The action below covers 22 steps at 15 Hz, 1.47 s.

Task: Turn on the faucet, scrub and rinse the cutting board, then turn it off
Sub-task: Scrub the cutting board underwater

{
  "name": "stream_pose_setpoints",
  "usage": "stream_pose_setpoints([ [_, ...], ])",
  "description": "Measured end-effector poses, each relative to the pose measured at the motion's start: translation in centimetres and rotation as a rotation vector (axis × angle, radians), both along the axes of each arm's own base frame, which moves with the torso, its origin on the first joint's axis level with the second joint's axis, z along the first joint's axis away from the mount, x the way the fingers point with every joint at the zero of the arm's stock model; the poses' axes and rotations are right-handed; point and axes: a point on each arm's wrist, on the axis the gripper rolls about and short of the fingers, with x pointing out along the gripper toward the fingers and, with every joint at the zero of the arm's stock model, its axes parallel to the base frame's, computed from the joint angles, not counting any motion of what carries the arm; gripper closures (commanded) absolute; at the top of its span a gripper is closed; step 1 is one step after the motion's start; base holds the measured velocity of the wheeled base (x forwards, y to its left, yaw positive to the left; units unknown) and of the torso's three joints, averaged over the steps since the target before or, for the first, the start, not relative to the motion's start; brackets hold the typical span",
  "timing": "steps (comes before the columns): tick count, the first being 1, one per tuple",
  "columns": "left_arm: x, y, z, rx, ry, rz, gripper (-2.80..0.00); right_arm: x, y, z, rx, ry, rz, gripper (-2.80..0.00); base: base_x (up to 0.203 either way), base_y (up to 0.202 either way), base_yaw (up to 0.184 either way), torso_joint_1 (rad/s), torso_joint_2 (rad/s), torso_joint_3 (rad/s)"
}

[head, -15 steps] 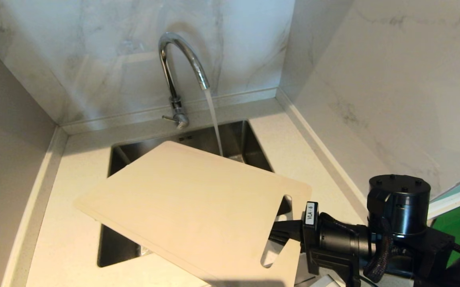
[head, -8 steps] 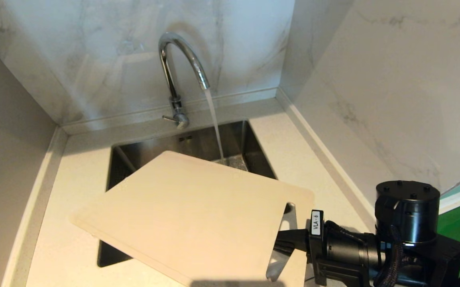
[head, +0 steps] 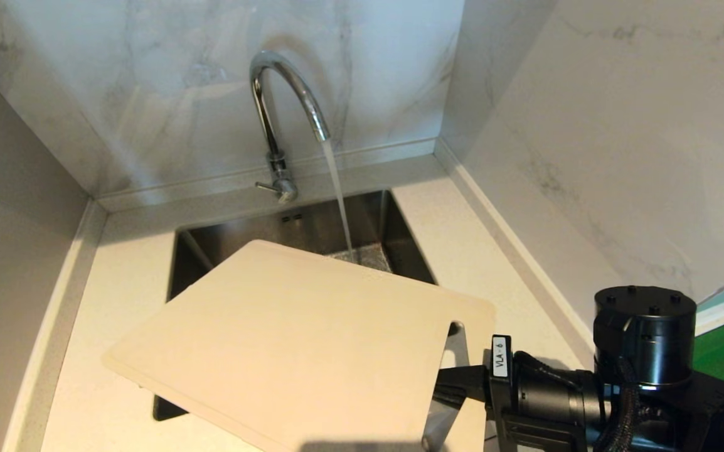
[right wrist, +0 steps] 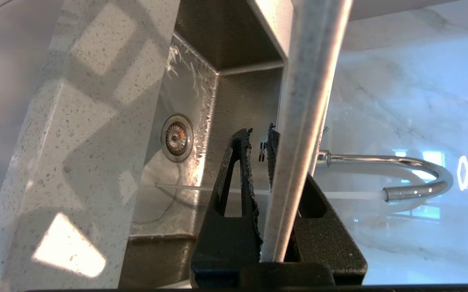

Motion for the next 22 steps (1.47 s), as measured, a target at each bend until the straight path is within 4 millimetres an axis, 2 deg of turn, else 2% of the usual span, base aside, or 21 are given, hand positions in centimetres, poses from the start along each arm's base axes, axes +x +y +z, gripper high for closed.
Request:
stream_pose_setpoints([
  [9, 0.0, 0.0, 0.0, 0.0, 0.0, 0.0, 0.0, -0.2, -0.1, 0.3, -0.002, 0.004, -0.002, 0.0, 0.0, 0.0, 0.0, 0.0, 0.0, 0.0],
  [15, 0.0, 0.0, 0.0, 0.0, 0.0, 0.0, 0.0, -1.1, -0.4, 0.1, -0.049, 0.048, -0.006, 0.0, 0.0, 0.0, 0.0, 0.0, 0.0, 0.0],
  [22, 0.0, 0.0, 0.0, 0.0, 0.0, 0.0, 0.0, 0.0, 0.5, 1.9, -0.21, -0.064, 0.079, 0.0, 0.0, 0.0, 0.0, 0.0, 0.0, 0.0],
])
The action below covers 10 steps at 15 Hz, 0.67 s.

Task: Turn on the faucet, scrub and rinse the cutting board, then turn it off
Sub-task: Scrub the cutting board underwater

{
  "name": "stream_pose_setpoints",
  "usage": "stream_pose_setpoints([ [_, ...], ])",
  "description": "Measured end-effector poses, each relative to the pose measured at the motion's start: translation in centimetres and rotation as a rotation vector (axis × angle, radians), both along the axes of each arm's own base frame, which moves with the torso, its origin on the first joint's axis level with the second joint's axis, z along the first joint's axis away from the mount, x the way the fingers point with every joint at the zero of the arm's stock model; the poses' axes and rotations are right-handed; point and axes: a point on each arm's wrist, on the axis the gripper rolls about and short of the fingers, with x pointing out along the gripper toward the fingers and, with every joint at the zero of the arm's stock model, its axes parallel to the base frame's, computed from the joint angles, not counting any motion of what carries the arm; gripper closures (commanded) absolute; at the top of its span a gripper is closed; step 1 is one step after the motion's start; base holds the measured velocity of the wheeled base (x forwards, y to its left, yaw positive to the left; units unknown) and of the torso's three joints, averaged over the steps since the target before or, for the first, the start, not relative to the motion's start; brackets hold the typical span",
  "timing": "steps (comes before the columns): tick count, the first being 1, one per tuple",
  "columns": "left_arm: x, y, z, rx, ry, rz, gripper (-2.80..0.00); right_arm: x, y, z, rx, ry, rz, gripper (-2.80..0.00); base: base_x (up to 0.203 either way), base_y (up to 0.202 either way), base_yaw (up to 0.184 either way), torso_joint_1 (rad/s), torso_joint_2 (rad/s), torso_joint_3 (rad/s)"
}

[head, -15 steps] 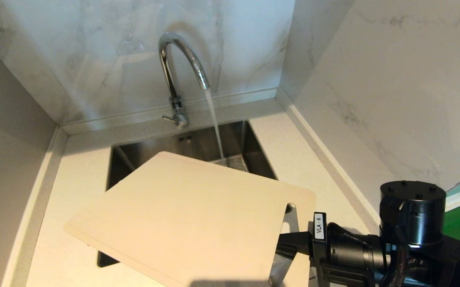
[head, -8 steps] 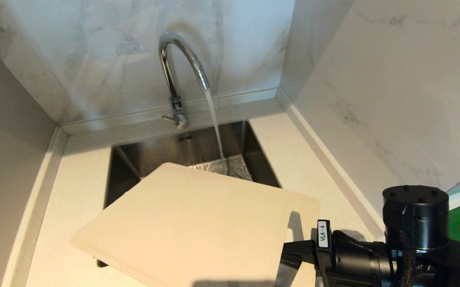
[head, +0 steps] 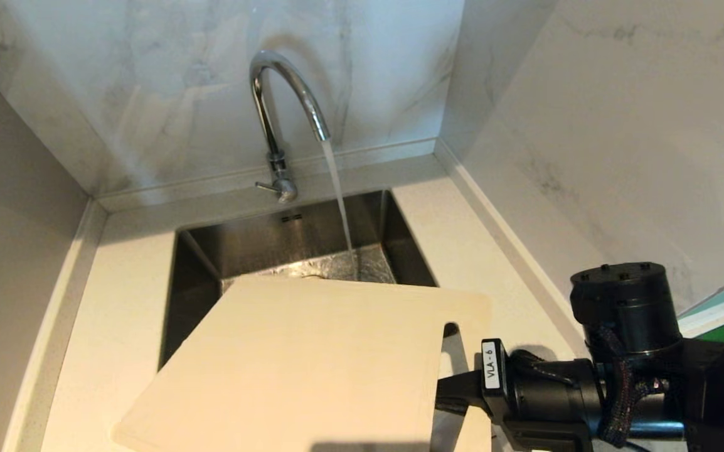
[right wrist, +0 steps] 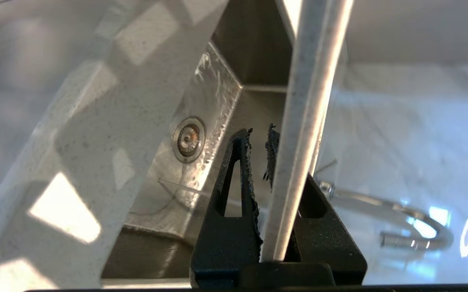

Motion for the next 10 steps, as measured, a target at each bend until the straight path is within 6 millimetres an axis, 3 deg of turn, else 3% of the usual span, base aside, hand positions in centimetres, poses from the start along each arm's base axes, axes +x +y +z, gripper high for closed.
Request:
stream_pose_setpoints([
  [10, 0.0, 0.0, 0.0, 0.001, 0.0, 0.0, 0.0, 2.2, 0.6, 2.3, -0.26, -0.133, 0.06, 0.0, 0.0, 0.0, 0.0, 0.0, 0.0, 0.0],
])
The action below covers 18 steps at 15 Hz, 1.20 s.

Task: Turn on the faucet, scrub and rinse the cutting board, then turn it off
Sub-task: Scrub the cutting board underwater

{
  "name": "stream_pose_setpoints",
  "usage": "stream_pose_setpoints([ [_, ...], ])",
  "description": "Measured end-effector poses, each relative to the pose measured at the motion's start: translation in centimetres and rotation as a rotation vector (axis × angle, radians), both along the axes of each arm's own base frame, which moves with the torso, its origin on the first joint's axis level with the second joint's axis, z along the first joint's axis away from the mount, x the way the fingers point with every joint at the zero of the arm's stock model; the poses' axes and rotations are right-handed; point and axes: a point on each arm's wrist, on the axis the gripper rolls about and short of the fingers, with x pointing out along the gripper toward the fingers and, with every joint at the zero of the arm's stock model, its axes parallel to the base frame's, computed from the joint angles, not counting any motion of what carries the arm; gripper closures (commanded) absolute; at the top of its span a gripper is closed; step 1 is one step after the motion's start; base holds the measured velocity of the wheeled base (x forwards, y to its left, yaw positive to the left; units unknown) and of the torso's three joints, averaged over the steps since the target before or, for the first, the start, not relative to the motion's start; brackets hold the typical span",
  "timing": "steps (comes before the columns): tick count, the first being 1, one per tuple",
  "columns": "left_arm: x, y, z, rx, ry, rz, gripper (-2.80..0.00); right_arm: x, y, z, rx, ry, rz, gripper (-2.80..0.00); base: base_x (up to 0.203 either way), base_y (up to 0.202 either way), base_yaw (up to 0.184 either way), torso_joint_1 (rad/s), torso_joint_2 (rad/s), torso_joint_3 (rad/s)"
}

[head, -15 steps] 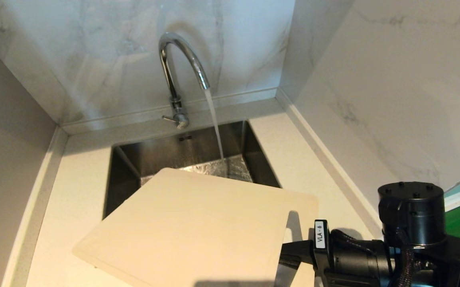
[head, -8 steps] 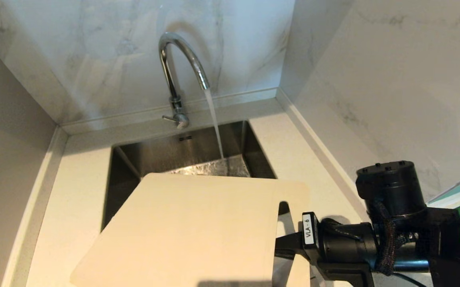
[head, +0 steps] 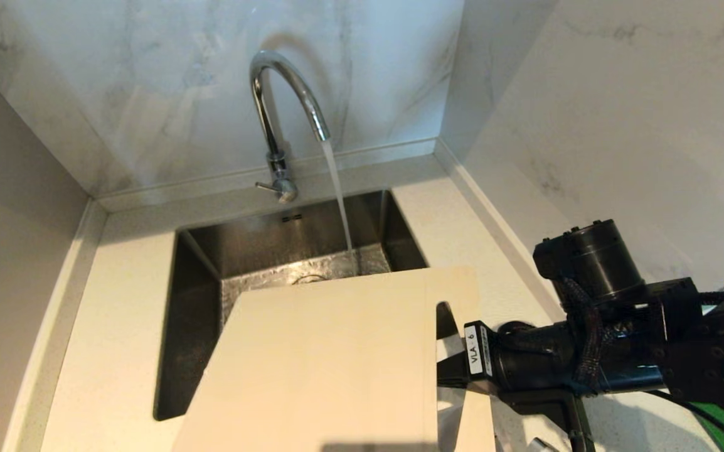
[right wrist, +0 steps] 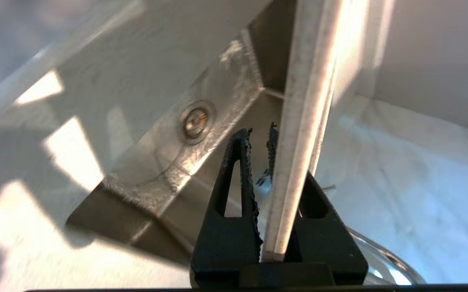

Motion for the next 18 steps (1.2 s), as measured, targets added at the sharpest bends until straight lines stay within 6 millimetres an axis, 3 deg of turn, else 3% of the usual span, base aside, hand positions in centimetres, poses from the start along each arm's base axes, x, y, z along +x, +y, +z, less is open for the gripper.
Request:
stream_pose_setpoints([
  [9, 0.0, 0.0, 0.0, 0.0, -0.001, 0.0, 0.0, 0.6, -0.3, 1.0, -0.107, -0.134, -0.014, 0.0, 0.0, 0.0, 0.0, 0.0, 0.0, 0.0],
  [13, 0.0, 0.0, 0.0, 0.0, 0.0, 0.0, 0.0, 2.2, -1.9, 2.1, -0.11, -0.196, -0.073, 0.0, 0.0, 0.0, 0.0, 0.0, 0.0, 0.0],
  [18, 0.0, 0.0, 0.0, -0.001, 0.0, 0.0, 0.0, 3.5, -1.8, 2.6, -0.087, -0.204, -0.068, 0.0, 0.0, 0.0, 0.0, 0.0, 0.0, 0.0],
])
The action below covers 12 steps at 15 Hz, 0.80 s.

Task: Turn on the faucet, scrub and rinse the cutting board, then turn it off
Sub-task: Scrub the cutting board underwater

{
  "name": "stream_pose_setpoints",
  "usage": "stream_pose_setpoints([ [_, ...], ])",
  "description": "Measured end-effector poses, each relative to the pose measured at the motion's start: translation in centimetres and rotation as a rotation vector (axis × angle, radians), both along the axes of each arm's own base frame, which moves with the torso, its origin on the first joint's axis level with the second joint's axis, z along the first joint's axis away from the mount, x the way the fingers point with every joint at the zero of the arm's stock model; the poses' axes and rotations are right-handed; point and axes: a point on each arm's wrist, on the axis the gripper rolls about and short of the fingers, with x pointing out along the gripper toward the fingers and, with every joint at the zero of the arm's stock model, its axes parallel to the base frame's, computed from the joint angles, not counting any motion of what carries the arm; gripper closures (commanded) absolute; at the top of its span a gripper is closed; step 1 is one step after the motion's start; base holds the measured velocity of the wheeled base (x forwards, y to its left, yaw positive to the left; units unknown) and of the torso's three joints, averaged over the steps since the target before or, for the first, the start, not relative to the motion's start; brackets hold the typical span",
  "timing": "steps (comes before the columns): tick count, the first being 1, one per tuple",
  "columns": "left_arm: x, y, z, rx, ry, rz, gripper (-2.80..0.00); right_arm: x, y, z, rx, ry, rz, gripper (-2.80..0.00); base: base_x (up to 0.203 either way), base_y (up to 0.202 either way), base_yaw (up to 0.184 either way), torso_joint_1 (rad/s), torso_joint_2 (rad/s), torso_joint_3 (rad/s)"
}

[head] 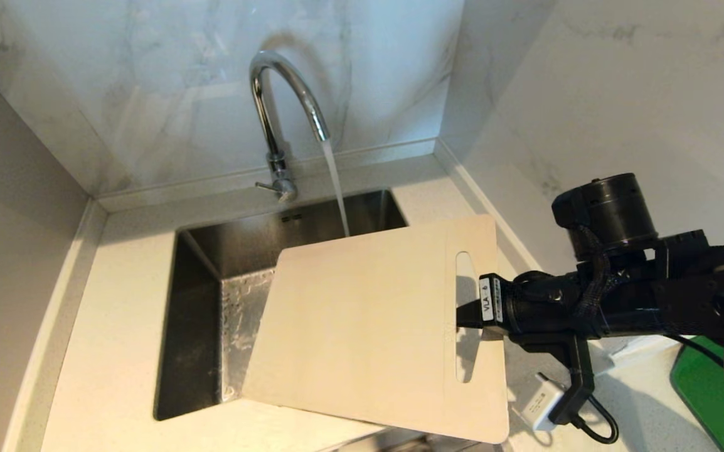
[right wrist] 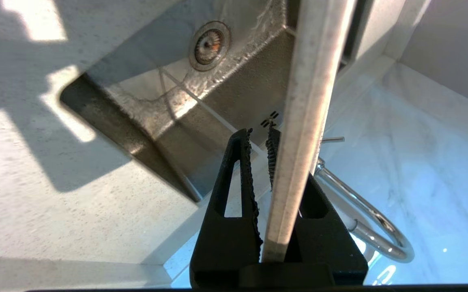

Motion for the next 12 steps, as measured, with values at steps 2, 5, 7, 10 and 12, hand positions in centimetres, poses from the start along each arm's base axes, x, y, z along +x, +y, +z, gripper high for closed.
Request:
stream_pose_setpoints([
  [2, 0.0, 0.0, 0.0, 0.0, 0.0, 0.0, 0.0, 1.2, 0.3, 0.2, 0.032, 0.003, 0.031, 0.0, 0.0, 0.0, 0.0, 0.0, 0.0, 0.0],
  [5, 0.0, 0.0, 0.0, 0.001, 0.0, 0.0, 0.0, 2.5, -0.3, 0.2, 0.04, 0.001, 0.005, 0.0, 0.0, 0.0, 0.0, 0.0, 0.0, 0.0],
  [7, 0.0, 0.0, 0.0, 0.0, 0.0, 0.0, 0.0, 3.0, -0.3, 0.3, 0.047, -0.001, 0.008, 0.0, 0.0, 0.0, 0.0, 0.0, 0.0, 0.0],
  [10, 0.0, 0.0, 0.0, 0.0, 0.0, 0.0, 0.0, 3.7, -0.8, 0.7, 0.071, -0.007, 0.008, 0.0, 0.0, 0.0, 0.0, 0.0, 0.0, 0.0],
  [12, 0.0, 0.0, 0.0, 0.0, 0.0, 0.0, 0.0, 4.3, -1.1, 0.6, 0.085, -0.004, 0.01, 0.0, 0.0, 0.0, 0.0, 0.0, 0.0, 0.0],
])
